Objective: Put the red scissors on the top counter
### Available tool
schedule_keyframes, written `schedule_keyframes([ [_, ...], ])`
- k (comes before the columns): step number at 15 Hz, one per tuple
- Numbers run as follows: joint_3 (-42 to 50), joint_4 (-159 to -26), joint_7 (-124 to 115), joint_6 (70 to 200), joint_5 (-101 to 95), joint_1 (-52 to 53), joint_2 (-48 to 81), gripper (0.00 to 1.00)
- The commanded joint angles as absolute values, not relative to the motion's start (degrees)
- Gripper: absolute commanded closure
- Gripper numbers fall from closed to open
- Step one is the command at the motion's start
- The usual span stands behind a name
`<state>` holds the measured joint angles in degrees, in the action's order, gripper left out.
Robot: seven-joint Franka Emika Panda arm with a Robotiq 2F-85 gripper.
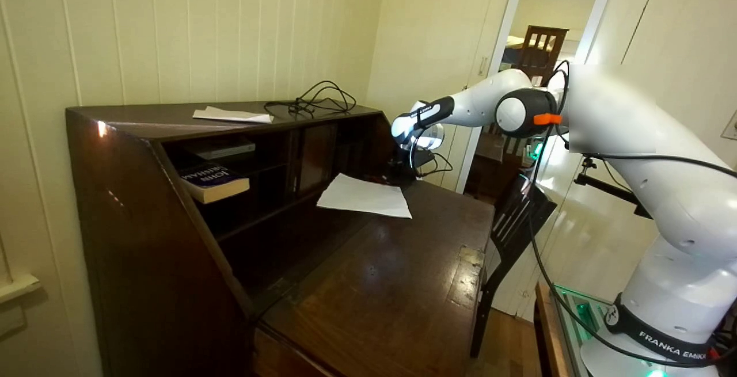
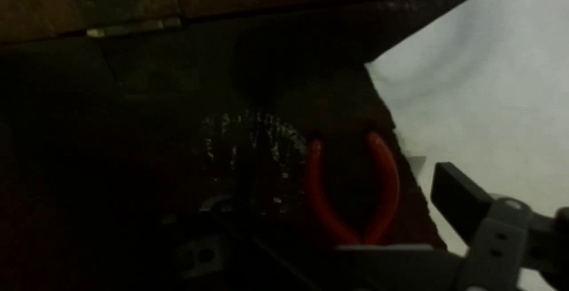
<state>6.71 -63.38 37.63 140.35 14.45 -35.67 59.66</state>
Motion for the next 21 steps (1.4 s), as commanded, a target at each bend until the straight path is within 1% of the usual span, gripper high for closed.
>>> schedule_keyframes([
  [1,2.4,-60.0,48.0,138.7,15.3,-39.9,60.3,0.0],
  [3,1.9,-59.7,50.7,137.6,14.7,-41.0,60.1,0.0],
  [4,3.2,-61.6,47.2,139.7,14.5,-39.3,59.6,0.0],
  [6,2.9,-61.1,49.1,139.0,14.5,-40.4,59.6,0.0],
  [10,3.6,-62.7,47.7,142.1,14.1,-38.7,59.4,0.0],
  [16,3.8,-62.4,47.6,141.7,13.9,-37.2,59.7,0.0],
  [18,4.1,-62.4,47.5,141.6,13.9,-36.9,60.0,0.05],
  [19,4.2,-62.3,47.3,141.5,13.9,-36.9,60.2,0.05],
  [21,4.4,-62.3,47.1,141.2,13.9,-36.8,60.5,0.11],
])
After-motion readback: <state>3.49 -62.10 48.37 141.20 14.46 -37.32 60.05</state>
